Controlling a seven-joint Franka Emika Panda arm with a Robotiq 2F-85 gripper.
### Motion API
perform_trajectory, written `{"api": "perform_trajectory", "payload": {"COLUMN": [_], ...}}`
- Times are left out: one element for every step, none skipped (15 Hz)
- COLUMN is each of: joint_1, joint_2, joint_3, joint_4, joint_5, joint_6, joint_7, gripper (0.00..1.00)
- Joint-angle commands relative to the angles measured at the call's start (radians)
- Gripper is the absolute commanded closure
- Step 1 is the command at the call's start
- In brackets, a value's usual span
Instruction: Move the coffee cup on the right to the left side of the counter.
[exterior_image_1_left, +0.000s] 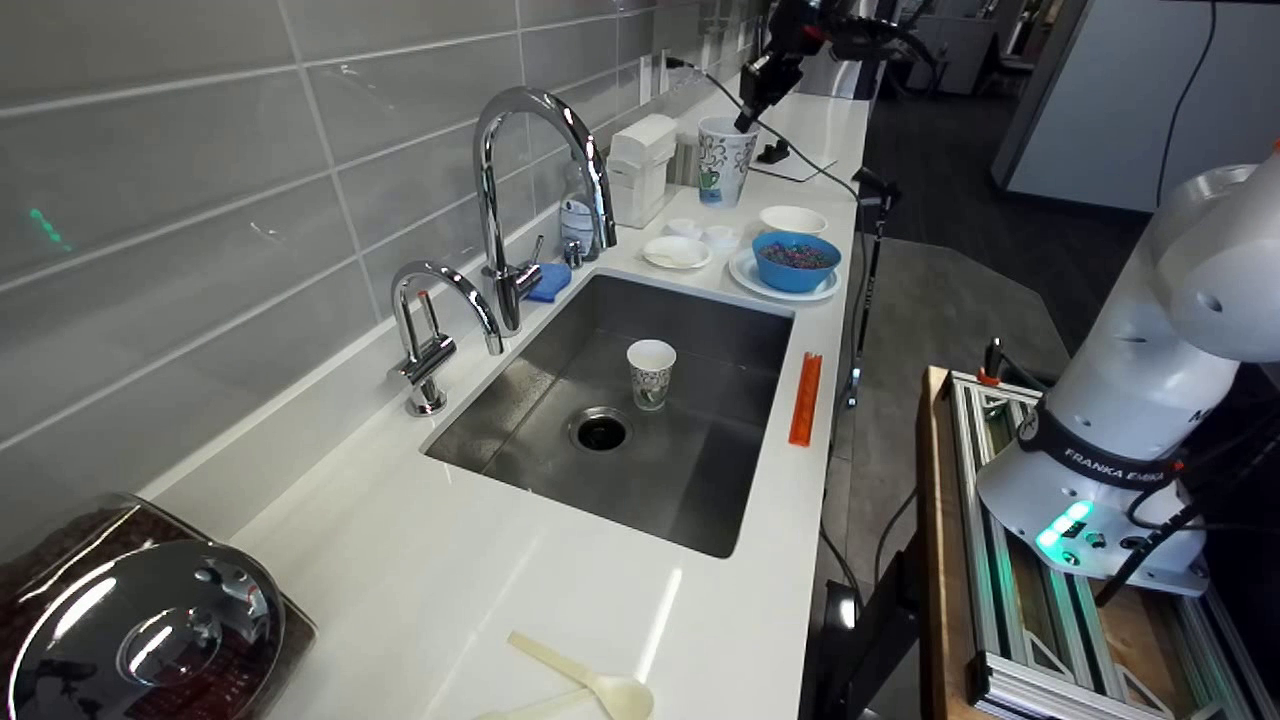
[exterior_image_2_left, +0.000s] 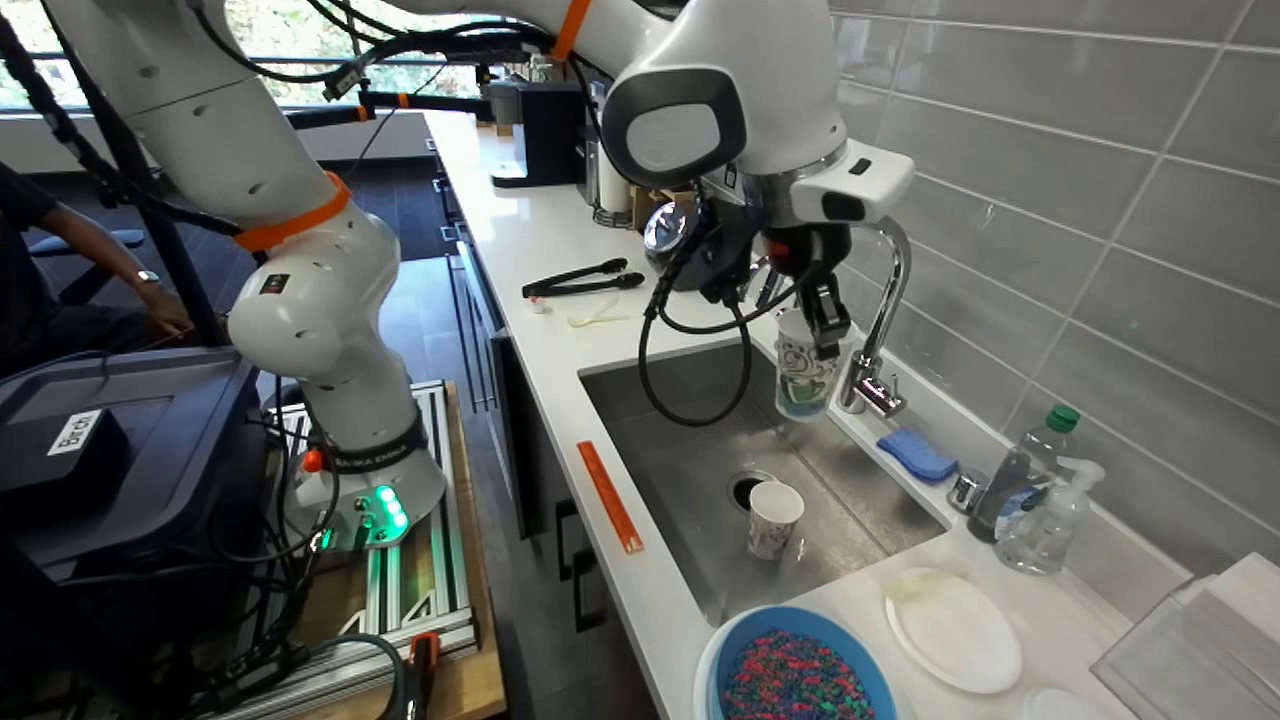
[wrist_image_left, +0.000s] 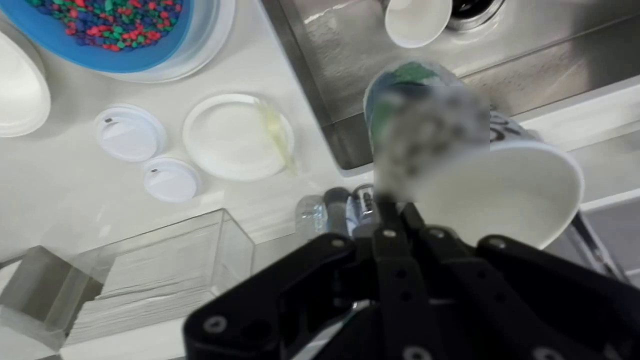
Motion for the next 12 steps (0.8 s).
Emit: {"api": "perform_trajectory", "payload": {"joint_1": [0.068,0.086,0.105,0.126,0.143,0.164,0.186,0.206,0.225,0.246,0.264,0.282], "joint_2": [-0.126,-0.141,-0.154,-0.163,-0.169,-0.173,-0.169,-0.167,-0.161,-0.155,-0.146,-0.133], "joint_3": [0.003,0.012,0.021,0.033,0.043,0.058,0.070,0.079,0.098,0.109,0.127,0.145], "joint_4": [-0.082,-0.092,-0.099,-0.101,-0.111,-0.114,-0.111,-0.116,-0.117,-0.119,-0.120,-0.117], "joint_5": [0.006,0.000,-0.001,0.002,0.002,0.004,0.008,0.011,0.010,0.013,0.012,0.013], "joint_6": [-0.099,-0.116,-0.134,-0.154,-0.156,-0.163,-0.168,-0.169,-0.163,-0.164,-0.158,-0.149], "joint_7": [-0.092,-0.105,-0.114,-0.120,-0.122,-0.124,-0.125,-0.131,-0.122,-0.123,-0.114,-0.103], "gripper": [0.99,0.99,0.99,0.99,0.99,0.99,0.99,0.99,0.99,0.99,0.99,0.99]}}
